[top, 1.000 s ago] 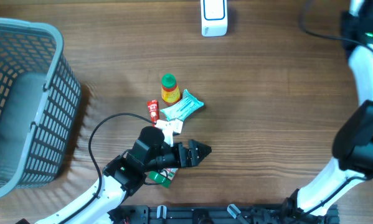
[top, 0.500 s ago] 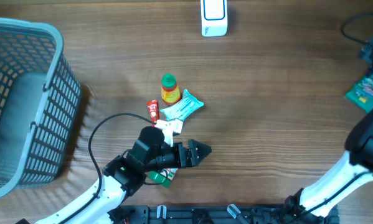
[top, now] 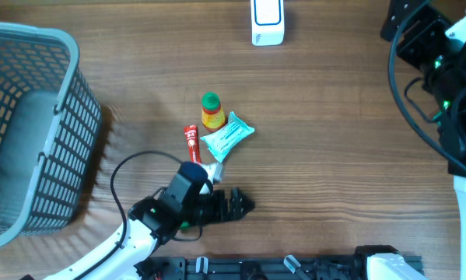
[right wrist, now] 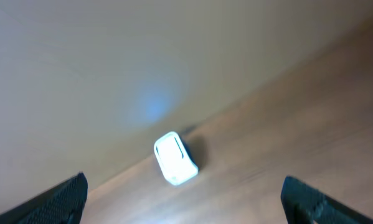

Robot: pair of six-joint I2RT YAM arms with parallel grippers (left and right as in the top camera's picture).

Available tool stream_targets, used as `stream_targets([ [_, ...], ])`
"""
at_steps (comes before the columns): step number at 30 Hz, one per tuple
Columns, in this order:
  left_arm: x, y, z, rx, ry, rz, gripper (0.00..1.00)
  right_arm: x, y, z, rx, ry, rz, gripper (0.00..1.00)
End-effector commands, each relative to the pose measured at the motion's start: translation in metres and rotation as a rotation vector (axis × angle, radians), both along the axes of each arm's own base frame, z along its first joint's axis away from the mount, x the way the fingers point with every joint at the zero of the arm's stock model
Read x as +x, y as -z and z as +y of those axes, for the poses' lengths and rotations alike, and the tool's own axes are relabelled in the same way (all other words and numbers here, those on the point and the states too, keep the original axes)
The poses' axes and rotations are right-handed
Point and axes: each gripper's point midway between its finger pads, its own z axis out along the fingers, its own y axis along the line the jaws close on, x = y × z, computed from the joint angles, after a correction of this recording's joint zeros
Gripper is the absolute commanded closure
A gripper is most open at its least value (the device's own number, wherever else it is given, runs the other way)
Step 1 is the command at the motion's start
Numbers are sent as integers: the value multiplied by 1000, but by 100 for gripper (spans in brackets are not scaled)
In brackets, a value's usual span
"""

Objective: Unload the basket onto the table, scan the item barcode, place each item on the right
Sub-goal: 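Move the 3M pack off to the right edge of the table, then reach the right gripper to the red sauce bottle and grasp it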

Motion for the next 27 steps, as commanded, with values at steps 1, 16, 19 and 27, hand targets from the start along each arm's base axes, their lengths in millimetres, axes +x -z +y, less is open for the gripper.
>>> stream_targets([
  [1, -17, 15, 12, 62, 22, 66, 0, -12, 28, 8, 147, 24, 129, 0],
  [16, 76, -152, 83, 647, -32, -427, 0, -49, 96, 7, 44, -17, 461, 0],
  [19, 46, -140, 123, 793, -131, -249, 0, -45, 141, 40, 125, -187, 620, 0],
  [27, -27, -154, 169, 691, -516, 9, 0, -46, 224, 107, 147, -423, 885, 0],
])
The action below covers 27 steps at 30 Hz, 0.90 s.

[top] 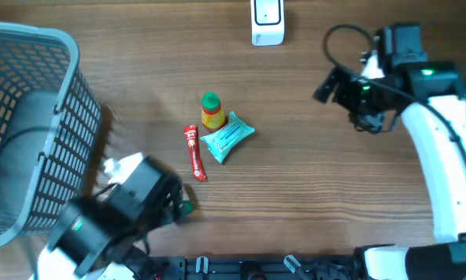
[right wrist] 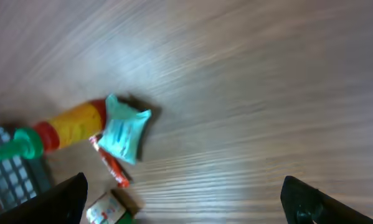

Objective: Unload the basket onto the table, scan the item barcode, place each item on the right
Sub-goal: 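Reach the right gripper to the red sauce bottle and grasp it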

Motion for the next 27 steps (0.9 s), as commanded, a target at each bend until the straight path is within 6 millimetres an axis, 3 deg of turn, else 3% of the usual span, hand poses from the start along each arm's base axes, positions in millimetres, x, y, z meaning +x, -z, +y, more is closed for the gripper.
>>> stream_targets([
  [1, -40, -3, 22, -68, -223, 58, 0, -6, 30, 49, 30, -130, 19, 0],
  [5, -48, -1, 16, -117, -212, 91, 0, -18, 67, 94, 37, -235, 12, 0],
  [13, -48, -1, 16, -118, -213, 91, 0, -8, 86, 138, 0, -296, -84, 0],
  [15, -48, -1, 16, -118, -213, 91, 0, -9, 92, 155, 27, -338, -89, 6],
  [17, -48, -1, 16, -118, -213, 91, 0, -11, 81, 171, 69, -443, -149, 5],
  [19, -48, -1, 16, -118, -213, 91, 0, -1, 39, 191, 72, -578, -336, 0],
  [20, -48, -1, 16, -118, -213, 91, 0, 4, 28, 201, 70, -630, -412, 0],
  [22, -48, -1, 16, -118, -213, 91, 0, 20, 25, 200, -23, -590, -494, 0],
  [24, -48, -1, 16, -118, -213, 91, 0, 30, 5, 221, -77, -624, -656, 0],
  [27, -48, -1, 16, -118, -213, 90, 0, 46, 8, 234, -213, -563, -763, 0],
])
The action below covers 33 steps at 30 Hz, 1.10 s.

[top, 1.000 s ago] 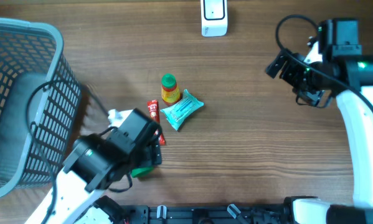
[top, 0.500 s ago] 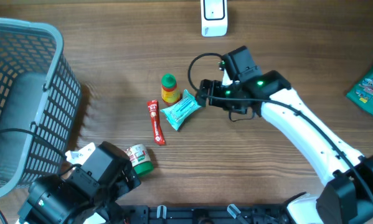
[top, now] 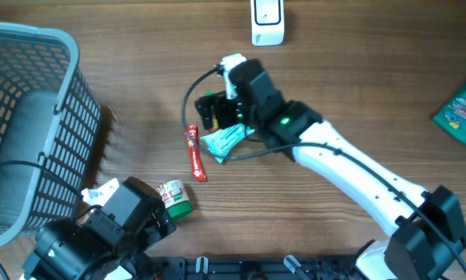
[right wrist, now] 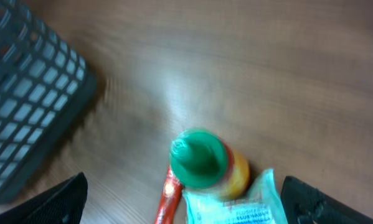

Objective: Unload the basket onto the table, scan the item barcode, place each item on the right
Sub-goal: 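Reach the right gripper to the red sauce bottle and grasp it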

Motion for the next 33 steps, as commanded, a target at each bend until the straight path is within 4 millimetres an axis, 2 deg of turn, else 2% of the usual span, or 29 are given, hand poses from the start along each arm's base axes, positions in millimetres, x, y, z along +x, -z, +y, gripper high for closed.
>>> stream_targets([
  [1, -1, 1, 0, -6, -17, 4, 0, 23, 6, 4, -107, 98, -147, 0],
  [4, -1, 1, 0, -6, -17, 4, 0, 36, 41, 17, -121, 99, -130, 1],
  [6, -1, 1, 0, -6, -17, 4, 0, 38, 56, 18, -126, 116, -103, 3],
  [7, -1, 1, 0, -6, -17, 4, 0, 39, 60, 18, -131, 117, -101, 8],
  [9, -1, 1, 0, -6, -17, 4, 0, 41, 61, 18, -131, 122, -105, 31],
  [11, -1, 1, 0, -6, -17, 4, 0, 40, 63, 17, -138, 121, -98, 43],
  [14, -1, 1, 0, -6, -17, 4, 0, 34, 71, 12, -172, 116, -69, 49],
  [16, -1, 1, 0, -6, -17, 4, 0, 36, 62, 10, -161, 122, -79, 57],
  [18, -1, 1, 0, -6, -17, 4, 0, 36, 45, 6, -139, 129, -100, 60],
  [23, -1, 1, 0, -6, -17, 4, 0, 26, -15, -4, -101, 104, -195, 62],
  [25, -1, 1, 0, -6, -17, 4, 0, 17, -41, -12, -81, 102, -221, 60],
  [26, -1, 1, 0, -6, -17, 4, 0, 3, -59, -26, -91, 96, -225, 62],
  [27, -1, 1, 0, -6, -17, 4, 0, -4, -66, -37, -106, 102, -221, 62],
  [30, -1, 1, 0, -6, -17, 4, 0, -20, -69, -83, -200, 165, -172, 62],
  [31, -1, 1, 0, -6, -17, 4, 0, -24, -65, -96, -230, 179, -143, 61],
  [32, -1, 1, 0, -6, -17, 4, 0, -29, -51, -117, -278, 218, -71, 61],
  [33, -1, 1, 0, -6, -17, 4, 0, -29, -44, -126, -297, 237, -39, 62],
])
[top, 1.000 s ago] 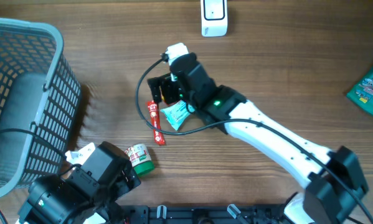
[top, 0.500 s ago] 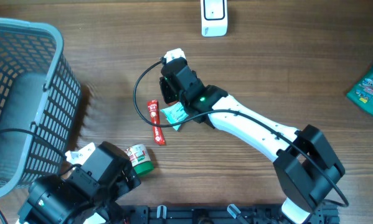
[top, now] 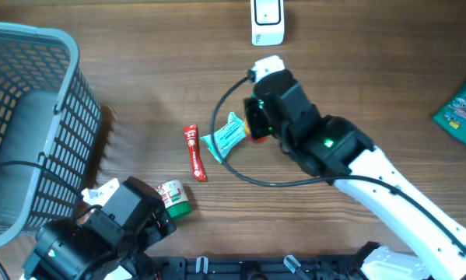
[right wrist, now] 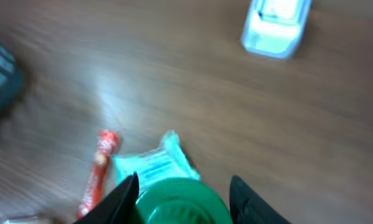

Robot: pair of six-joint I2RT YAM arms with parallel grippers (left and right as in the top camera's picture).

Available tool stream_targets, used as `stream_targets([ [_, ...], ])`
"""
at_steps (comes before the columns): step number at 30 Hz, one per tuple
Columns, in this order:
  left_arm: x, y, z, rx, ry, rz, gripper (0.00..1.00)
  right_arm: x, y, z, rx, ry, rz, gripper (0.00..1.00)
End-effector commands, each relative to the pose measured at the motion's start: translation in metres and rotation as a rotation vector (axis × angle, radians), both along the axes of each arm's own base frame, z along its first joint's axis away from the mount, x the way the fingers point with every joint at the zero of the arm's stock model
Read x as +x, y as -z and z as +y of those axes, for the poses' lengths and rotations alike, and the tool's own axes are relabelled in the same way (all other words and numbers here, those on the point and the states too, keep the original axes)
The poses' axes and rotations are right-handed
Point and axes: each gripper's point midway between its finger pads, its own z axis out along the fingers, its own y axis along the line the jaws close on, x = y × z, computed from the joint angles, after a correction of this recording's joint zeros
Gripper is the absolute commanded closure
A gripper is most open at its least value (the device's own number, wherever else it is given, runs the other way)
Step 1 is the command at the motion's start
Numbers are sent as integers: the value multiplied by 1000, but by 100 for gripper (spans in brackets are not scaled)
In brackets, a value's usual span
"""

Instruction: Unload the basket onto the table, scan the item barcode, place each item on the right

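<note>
My right gripper [top: 256, 128] is shut on the green-capped sauce bottle [right wrist: 180, 202]. The cap fills the gap between my fingers [right wrist: 127, 193]. In the overhead view only a red-orange bit of the bottle [top: 258, 135] shows under the wrist. The white scanner [top: 266, 19] stands at the table's far edge, also visible in the wrist view as scanner [right wrist: 276, 25]. My left arm [top: 100, 233] is folded at the near left corner, its fingers hidden.
A teal packet [top: 225, 138] and a red stick [top: 194, 152] lie just left of the held bottle. A small green-and-white can [top: 174, 198] lies by the left arm. A grey basket [top: 30, 124] stands at the left, and a green pack [top: 462, 105] lies at the right edge.
My right gripper was open over the bottle standing left of the packet. Now it is shut on the bottle's cap, and bottle and gripper are right of the packet. The left arm has not moved.
First my right arm was at the far right, facing the scanner, and my left gripper reached out near the items. Then the left arm had pulled back, uncovering the can, while the right had come inward. Then the right hung open over the bottle, which it now holds.
</note>
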Motion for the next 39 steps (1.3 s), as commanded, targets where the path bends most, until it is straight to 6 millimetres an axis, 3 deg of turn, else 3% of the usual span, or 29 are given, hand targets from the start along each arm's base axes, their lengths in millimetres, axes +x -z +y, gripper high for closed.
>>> stream_targets([
  [1, -1, 0, 0, -5, -18, 2, 0, 4, 16, -36, -51, 116, 63, 62],
  [8, -1, 0, 0, -5, -18, 2, 0, 30, 98, -34, -19, 205, 7, 60],
  [13, -1, 0, 0, -5, -18, 2, 0, 38, 121, -40, -31, 281, 11, 54],
  [14, -1, 0, 0, -5, -18, 2, 0, 39, 122, -40, -30, 281, 12, 51],
  [15, -1, 0, 0, -5, -18, 2, 0, 39, 116, -37, -13, 272, 9, 35],
  [16, -1, 0, 0, -5, -18, 2, 0, 39, 106, -31, 20, 253, 6, 13],
  [17, -1, 0, 0, -5, -18, 2, 0, 39, 85, -21, 81, 217, -5, 0],
  [18, -1, 0, 0, -5, -18, 2, 0, 35, 57, -14, 147, 183, -27, 0],
  [20, -1, 0, 0, -5, -18, 2, 0, 22, 10, -20, 290, 233, -59, 0],
  [22, -1, 0, 0, -5, -18, 2, 0, 1, -1, -41, 433, 414, 17, 0],
  [25, -1, 0, 0, -5, -18, 2, 0, -48, 39, -91, 637, 1012, 286, 0],
  [27, -1, 0, 0, -5, -18, 2, 0, -83, 69, -98, 767, 1388, 483, 0],
  [28, -1, 0, 0, -5, -18, 2, 0, -87, 79, -93, 822, 1476, 544, 0],
  [30, -1, 0, 0, -5, -18, 2, 0, -81, 87, -79, 882, 1474, 593, 0],
  [32, -1, 0, 0, -5, -18, 2, 0, -61, 89, -47, 996, 1395, 691, 0],
  [33, -1, 0, 0, -5, -18, 2, 0, -55, 90, -42, 1016, 1387, 711, 0],
  [37, -1, 0, 0, -5, -18, 2, 0, -34, 110, -40, 1049, 1437, 842, 0],
  [39, -1, 0, 0, -5, -18, 2, 0, -31, 106, -43, 1045, 1387, 835, 0],
])
